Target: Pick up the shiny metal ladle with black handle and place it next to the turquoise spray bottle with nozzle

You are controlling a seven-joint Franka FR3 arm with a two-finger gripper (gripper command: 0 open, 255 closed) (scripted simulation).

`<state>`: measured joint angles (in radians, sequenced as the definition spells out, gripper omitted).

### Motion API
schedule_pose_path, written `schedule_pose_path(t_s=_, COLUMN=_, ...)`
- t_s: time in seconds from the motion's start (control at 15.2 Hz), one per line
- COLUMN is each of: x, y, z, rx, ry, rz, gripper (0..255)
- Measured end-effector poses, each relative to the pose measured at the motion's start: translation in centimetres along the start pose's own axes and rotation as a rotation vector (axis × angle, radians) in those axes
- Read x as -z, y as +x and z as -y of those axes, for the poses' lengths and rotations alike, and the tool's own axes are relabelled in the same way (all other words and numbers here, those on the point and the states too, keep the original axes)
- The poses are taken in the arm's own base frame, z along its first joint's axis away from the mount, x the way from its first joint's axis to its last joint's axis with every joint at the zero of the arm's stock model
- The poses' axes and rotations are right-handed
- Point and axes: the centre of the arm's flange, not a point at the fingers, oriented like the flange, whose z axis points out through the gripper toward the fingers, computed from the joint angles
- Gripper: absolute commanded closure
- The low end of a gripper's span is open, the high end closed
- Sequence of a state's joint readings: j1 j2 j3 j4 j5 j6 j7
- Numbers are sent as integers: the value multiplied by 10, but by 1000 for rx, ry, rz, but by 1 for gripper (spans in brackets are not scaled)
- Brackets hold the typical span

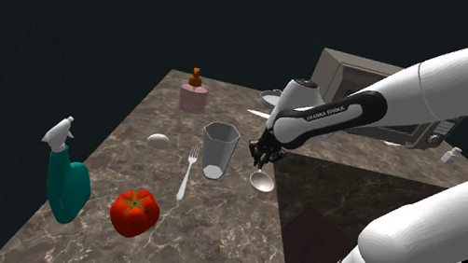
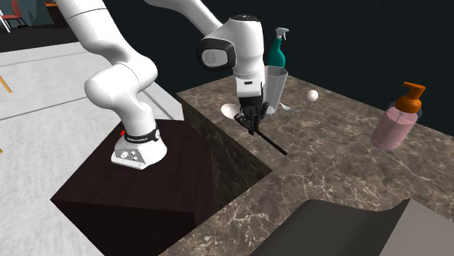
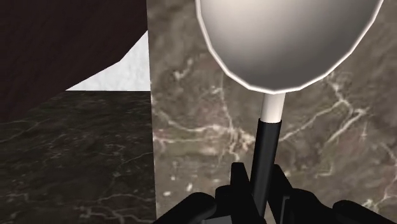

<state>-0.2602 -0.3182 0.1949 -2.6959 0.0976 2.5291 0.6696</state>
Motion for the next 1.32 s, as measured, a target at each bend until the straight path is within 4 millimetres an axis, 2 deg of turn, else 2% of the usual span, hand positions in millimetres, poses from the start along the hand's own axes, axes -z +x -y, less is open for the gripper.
schedule_pose_path(t_s=1.32, x=105, y=11, z=10, rx=0, ry=0, rz=0, gripper=255)
